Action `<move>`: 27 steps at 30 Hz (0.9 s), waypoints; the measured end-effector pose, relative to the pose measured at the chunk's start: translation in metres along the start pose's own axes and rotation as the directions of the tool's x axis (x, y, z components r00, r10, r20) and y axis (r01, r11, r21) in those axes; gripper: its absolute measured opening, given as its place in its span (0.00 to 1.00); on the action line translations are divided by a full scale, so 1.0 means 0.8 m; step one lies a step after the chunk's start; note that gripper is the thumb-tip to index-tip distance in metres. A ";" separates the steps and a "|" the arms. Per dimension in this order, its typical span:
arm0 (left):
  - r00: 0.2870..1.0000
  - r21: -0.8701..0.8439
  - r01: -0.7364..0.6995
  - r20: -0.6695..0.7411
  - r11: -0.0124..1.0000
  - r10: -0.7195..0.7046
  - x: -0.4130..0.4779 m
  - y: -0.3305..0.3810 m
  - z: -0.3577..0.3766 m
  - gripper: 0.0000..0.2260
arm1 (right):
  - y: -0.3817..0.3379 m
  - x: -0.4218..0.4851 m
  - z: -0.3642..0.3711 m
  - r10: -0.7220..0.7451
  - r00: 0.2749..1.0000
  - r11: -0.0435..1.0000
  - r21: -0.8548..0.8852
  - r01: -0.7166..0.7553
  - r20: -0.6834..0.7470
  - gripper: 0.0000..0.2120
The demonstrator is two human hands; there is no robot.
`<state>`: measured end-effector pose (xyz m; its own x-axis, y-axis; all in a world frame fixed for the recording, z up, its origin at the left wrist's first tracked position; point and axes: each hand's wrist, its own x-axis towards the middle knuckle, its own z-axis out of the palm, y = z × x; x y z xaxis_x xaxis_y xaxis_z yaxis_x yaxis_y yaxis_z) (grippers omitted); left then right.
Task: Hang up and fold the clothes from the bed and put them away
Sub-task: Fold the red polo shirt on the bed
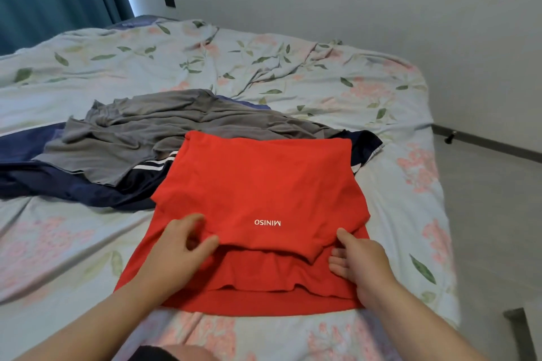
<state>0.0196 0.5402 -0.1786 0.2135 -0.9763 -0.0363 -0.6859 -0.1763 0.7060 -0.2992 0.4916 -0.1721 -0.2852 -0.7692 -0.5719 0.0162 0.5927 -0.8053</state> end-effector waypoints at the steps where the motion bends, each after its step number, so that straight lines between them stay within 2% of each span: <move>1: 0.977 -0.269 0.207 0.004 0.941 -0.214 0.005 0.007 0.001 0.15 | -0.009 0.001 0.001 0.096 0.994 0.989 0.108 -0.102 0.057 0.12; 2: 0.923 -0.509 0.361 0.080 0.781 -0.375 0.011 0.015 -0.001 0.13 | -0.015 0.002 0.003 0.150 0.982 0.968 0.185 -0.169 0.115 0.10; 3: 0.860 -0.649 0.464 0.168 0.603 -0.481 0.017 0.023 -0.005 0.12 | -0.019 0.003 0.006 0.180 0.970 0.945 0.245 -0.217 0.165 0.09; 5: 0.754 -0.771 0.548 0.286 0.324 -0.592 0.028 0.034 -0.015 0.11 | -0.023 0.006 0.012 0.206 0.957 0.910 0.318 -0.265 0.205 0.07; 7: 0.684 -0.813 0.557 0.336 0.166 -0.648 0.034 0.043 -0.018 0.15 | -0.021 0.006 0.021 0.200 0.962 0.904 0.345 -0.254 0.186 0.07; 8: 0.665 -0.814 0.562 0.339 0.146 -0.666 0.038 0.045 -0.017 0.15 | -0.019 0.006 0.026 0.181 0.968 0.911 0.340 -0.232 0.175 0.07; 12: 0.641 -0.724 0.634 0.296 0.271 -0.709 0.047 0.048 -0.013 0.07 | -0.016 0.003 0.039 0.068 0.987 0.946 0.305 -0.110 0.145 0.05; 14: 0.638 -0.669 0.658 0.252 0.346 -0.727 0.050 0.046 -0.012 0.09 | -0.019 0.006 0.040 0.031 0.987 0.956 0.283 -0.075 0.157 0.06; 17: 0.681 -0.611 0.666 0.263 0.429 -0.683 0.051 0.050 -0.004 0.09 | -0.016 0.007 0.042 0.042 0.971 0.985 0.151 -0.079 0.235 0.08; 19: 0.718 -0.599 0.647 0.270 0.471 -0.642 0.050 0.052 -0.002 0.12 | -0.012 0.007 0.044 0.043 0.974 0.997 0.058 -0.058 0.223 0.10; 22: 0.751 -0.543 0.638 0.281 0.546 -0.597 0.046 0.049 -0.005 0.16 | -0.011 0.004 0.046 0.012 0.977 1.000 0.015 -0.015 0.211 0.11; 24: 0.746 -0.504 0.658 0.328 0.560 -0.580 0.040 0.049 -0.008 0.13 | -0.013 0.000 0.045 0.018 0.966 1.000 0.014 -0.022 0.257 0.13; 27: 0.741 -0.530 0.667 0.390 0.524 -0.547 0.028 0.047 -0.021 0.09 | -0.017 -0.009 0.032 0.029 0.960 0.999 -0.030 -0.021 0.278 0.14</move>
<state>0.0100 0.5140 -0.1406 0.2620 -0.6756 -0.6891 0.1516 -0.6764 0.7208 -0.2731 0.4832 -0.1613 -0.0069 -0.7879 -0.6157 -0.0068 0.6158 -0.7879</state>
